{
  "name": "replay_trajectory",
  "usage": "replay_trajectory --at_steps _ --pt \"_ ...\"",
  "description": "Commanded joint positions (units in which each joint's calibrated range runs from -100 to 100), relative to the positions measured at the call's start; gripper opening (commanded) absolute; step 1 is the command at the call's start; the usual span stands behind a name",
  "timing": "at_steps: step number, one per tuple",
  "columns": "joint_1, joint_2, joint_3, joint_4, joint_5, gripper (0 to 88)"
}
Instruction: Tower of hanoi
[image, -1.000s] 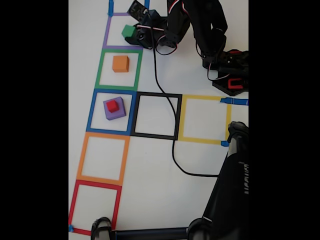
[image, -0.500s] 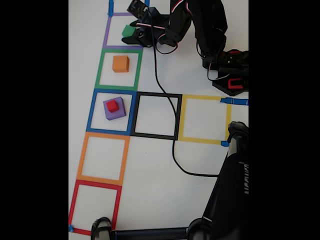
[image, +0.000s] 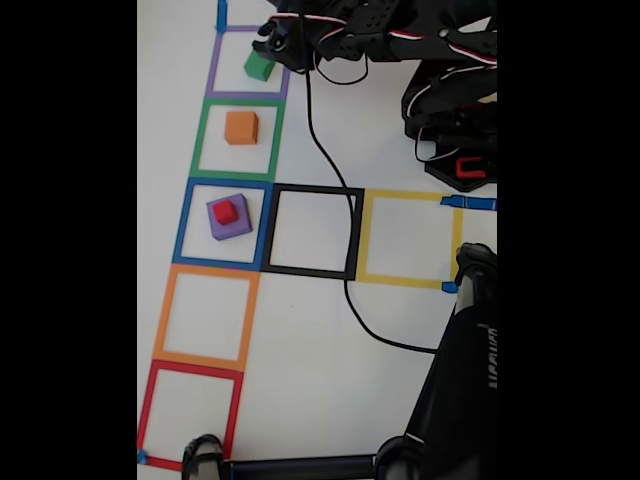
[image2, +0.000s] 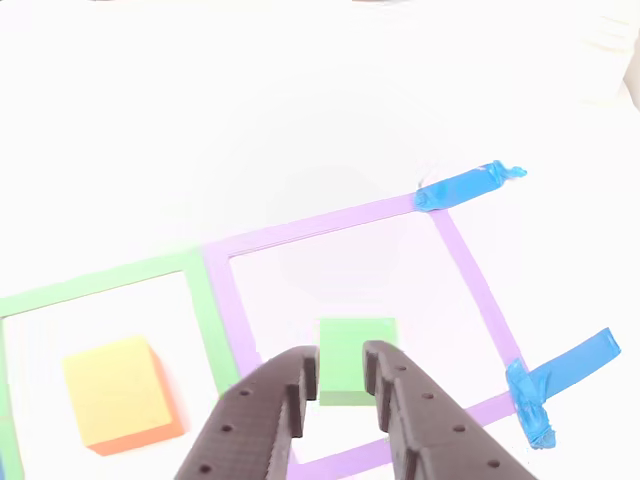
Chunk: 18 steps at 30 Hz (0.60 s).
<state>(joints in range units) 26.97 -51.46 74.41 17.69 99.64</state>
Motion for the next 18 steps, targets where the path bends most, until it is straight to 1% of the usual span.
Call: replay_trajectory --at_steps 1,5,11,15,18 --pt "-5.9 -8.4 -11.0 17.2 0.4 0.0" --pt "-12.4 -10.0 -25.6 35.3 0.4 0.0" --pt "-24.0 -6.1 -49.2 58.4 0.4 0.0" --pt "-31.2 -3.2 -59.0 68.9 0.4 0.0" --pt "-36.4 -2.8 -62.7 71.9 0.4 0.0"
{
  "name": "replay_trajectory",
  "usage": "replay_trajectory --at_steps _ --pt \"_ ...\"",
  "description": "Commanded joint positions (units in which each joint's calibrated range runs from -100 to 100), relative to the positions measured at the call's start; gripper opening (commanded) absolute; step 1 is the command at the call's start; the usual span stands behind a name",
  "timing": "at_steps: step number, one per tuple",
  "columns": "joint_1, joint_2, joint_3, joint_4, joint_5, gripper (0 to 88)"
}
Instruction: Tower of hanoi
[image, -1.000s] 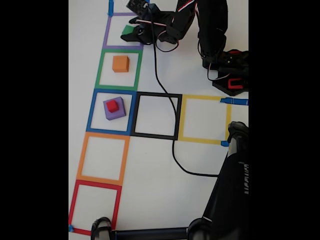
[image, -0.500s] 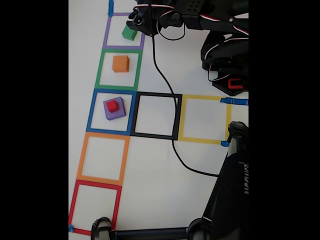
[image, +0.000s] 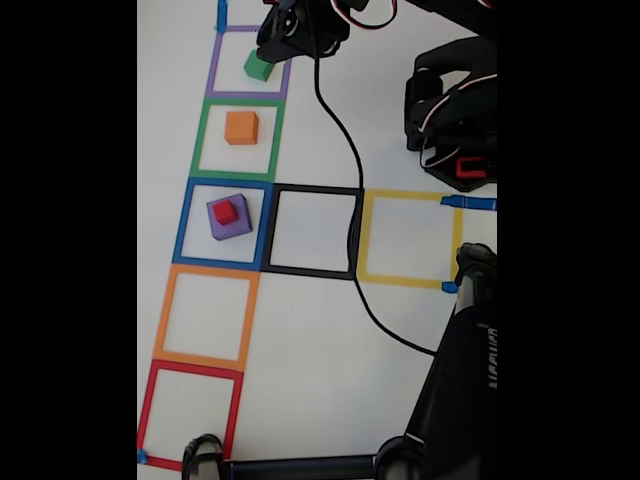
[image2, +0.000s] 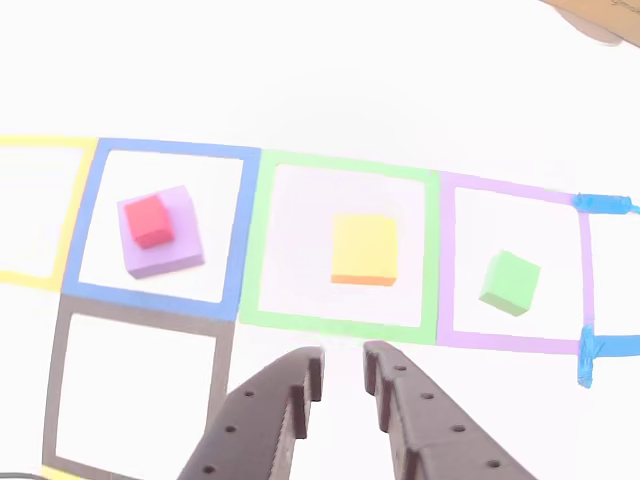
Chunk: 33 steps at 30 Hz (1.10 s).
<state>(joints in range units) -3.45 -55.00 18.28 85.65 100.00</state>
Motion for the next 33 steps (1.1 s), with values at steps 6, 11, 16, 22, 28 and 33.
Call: replay_trajectory --at_steps 6,11,16,22,28,33 --pt "-14.6 2.0 -9.8 6.3 0.0 0.0" --pt "-18.8 2.8 -5.2 5.7 0.0 0.4" --pt "-20.8 2.3 9.3 -3.2 0.0 7.9" --pt "-22.4 2.3 26.0 -22.3 0.0 17.6" --pt "-22.4 2.5 37.8 -40.5 0.0 23.8" --pt "-21.6 5.5 45.6 -56.2 0.0 28.2"
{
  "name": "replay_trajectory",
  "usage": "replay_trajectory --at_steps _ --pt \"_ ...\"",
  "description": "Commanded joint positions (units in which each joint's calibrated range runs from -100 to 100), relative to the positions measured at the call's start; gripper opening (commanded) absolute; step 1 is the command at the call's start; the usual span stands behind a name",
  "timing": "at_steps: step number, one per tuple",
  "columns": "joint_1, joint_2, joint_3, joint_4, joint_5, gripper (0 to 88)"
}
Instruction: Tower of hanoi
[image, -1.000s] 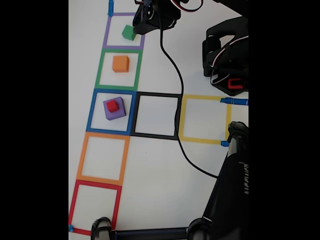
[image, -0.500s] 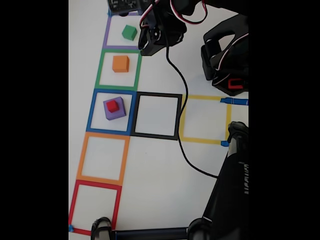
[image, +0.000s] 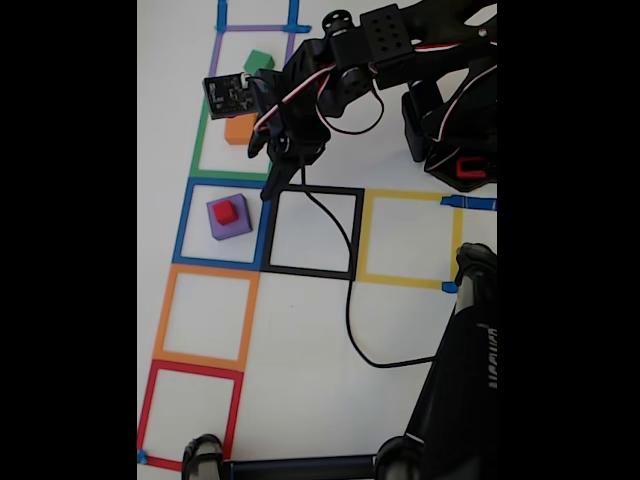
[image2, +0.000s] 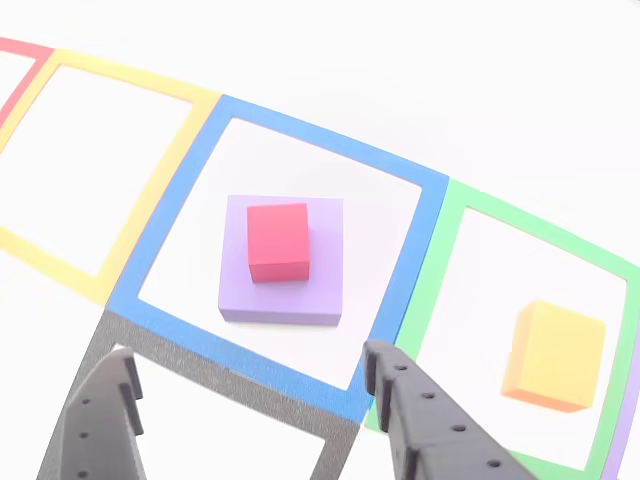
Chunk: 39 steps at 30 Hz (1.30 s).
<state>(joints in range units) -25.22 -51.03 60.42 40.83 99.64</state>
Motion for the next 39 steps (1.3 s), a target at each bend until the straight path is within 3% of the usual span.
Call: replay_trajectory --at_steps 1,5,22,32,39 --pt "0.4 2.4 4.5 -13.9 0.4 28.7" --pt "1.4 7.8 11.4 -30.2 0.4 37.0" --pt "1.7 39.3 13.8 -69.7 0.4 37.9" --pt "0.6 51.9 12.7 -83.6 0.4 37.4" --pt "-1.4 58.0 9.8 -87.0 0.4 35.4"
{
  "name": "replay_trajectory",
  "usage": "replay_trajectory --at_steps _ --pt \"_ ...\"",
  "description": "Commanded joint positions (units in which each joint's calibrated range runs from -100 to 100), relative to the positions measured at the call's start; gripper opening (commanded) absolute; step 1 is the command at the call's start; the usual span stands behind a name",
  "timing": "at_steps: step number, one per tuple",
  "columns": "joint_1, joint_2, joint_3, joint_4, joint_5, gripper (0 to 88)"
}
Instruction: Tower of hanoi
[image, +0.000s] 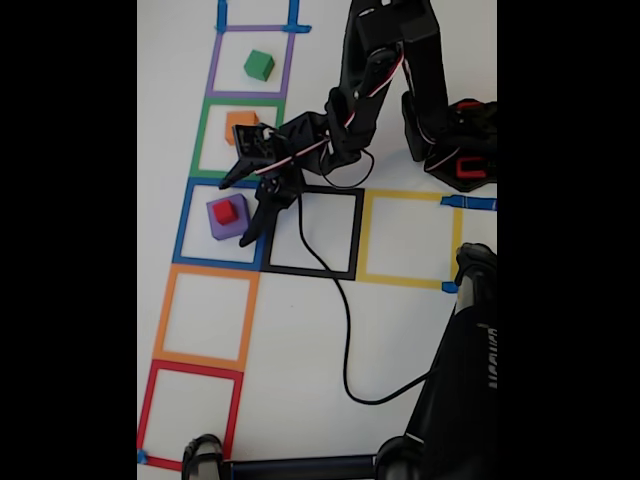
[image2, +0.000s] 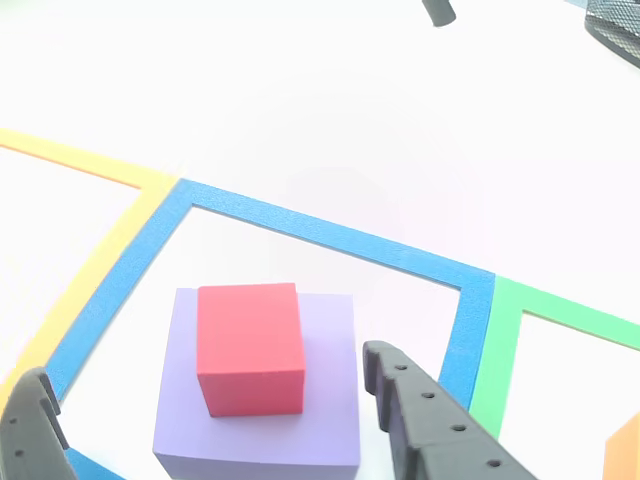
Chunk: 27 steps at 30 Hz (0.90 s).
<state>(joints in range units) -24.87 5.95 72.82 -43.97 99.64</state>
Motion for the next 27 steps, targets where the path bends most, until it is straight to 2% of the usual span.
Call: replay_trajectory --at_steps 1,13,27 --pt "-2.1 1.8 -3.0 -3.0 0.4 35.3" --pt "-2.9 3.9 -3.6 -5.1 0.4 30.2" --pt "-3.2 4.5 -3.7 -4.9 0.4 13.7"
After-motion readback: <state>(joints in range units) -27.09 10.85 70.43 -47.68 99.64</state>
